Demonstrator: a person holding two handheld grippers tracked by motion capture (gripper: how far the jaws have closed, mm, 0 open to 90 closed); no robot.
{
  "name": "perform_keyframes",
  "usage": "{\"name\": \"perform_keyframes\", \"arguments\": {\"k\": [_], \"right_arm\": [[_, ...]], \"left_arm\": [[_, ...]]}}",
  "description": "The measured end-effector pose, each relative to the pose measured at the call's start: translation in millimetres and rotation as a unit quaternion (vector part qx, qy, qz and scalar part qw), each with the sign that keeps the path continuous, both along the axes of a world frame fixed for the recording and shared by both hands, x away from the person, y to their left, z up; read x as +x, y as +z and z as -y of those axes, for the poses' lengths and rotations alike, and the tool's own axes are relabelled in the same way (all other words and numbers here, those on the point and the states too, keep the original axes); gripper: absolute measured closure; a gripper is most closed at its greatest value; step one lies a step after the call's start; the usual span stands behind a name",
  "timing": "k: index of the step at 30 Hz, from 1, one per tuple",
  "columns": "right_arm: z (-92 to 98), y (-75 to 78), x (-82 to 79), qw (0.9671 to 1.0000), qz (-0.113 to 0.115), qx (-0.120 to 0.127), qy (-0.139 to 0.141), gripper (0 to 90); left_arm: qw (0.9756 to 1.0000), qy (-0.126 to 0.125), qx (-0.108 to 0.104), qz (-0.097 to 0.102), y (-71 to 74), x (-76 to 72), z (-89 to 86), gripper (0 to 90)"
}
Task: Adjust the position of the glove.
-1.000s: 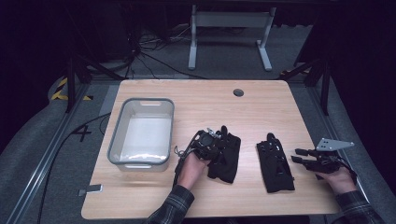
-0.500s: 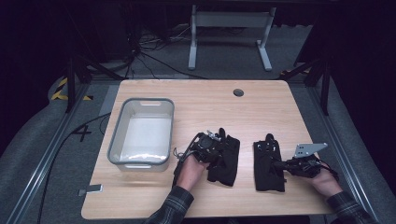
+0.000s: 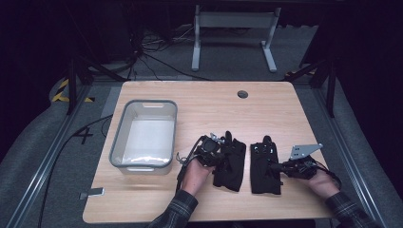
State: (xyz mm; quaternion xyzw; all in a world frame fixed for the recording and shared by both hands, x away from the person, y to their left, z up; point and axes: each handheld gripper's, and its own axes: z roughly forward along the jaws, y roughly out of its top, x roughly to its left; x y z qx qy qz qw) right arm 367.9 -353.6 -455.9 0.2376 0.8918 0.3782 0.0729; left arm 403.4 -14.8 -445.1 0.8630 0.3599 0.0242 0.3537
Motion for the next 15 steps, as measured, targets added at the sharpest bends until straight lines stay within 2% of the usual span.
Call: {"name": "perform_keyframes", "arguments": {"k": [4,11,15], "right_arm": [[-8.0,-0.2,1.0,1.0,0.001,-0.001,0.008,87.9],[-15.9,-0.1,3.6,0.9999,0.004,-0.004,0.014,88.2],[-18.5,-0.2,4.0,0.9998,0.004,-0.004,0.017,88.5]], "left_arm": [[0.9999,0.0,-0.016,-0.002,3.5,0.7,0.2,83.7],[0.9997,-0.008,-0.025,-0.002,11.7,-3.2,3.2,83.6],[0.9986,-0.012,-0.05,-0.006,17.7,-3.3,4.3,83.6]]}}
